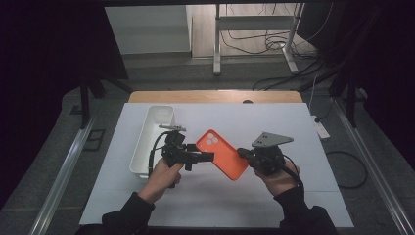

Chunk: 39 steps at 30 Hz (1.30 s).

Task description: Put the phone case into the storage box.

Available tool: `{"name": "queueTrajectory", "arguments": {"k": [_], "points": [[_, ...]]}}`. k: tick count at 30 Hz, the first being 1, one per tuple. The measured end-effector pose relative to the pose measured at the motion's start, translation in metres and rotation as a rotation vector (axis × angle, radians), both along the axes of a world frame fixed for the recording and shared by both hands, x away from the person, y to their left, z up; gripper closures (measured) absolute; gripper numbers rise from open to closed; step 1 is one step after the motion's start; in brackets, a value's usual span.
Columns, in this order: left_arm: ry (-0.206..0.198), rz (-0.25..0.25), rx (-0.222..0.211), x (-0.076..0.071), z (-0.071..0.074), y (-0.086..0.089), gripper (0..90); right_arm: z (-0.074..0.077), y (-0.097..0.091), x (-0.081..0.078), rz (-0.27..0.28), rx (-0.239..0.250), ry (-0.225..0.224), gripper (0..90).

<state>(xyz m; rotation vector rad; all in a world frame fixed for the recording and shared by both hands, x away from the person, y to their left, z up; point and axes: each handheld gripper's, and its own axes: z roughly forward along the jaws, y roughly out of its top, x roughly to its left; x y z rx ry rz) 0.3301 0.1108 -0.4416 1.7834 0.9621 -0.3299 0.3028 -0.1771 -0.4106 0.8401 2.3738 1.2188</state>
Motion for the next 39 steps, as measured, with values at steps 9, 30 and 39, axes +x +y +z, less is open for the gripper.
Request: {"name": "queueTrajectory", "arguments": {"k": [9, 30, 39], "points": [[0.013, -0.015, -0.035, 0.002, -0.002, -0.002, 0.0, -0.001, 0.006, -0.002, 0.013, -0.001, -0.003, 89.3], [0.086, -0.044, -0.052, 0.002, -0.004, -0.005, 21.4, -0.001, 0.012, -0.007, 0.033, 0.0, -0.02, 89.3], [0.102, -0.057, -0.072, 0.001, -0.004, -0.004, 52.9, -0.001, 0.013, -0.008, 0.036, 0.005, -0.03, 89.2]]}}
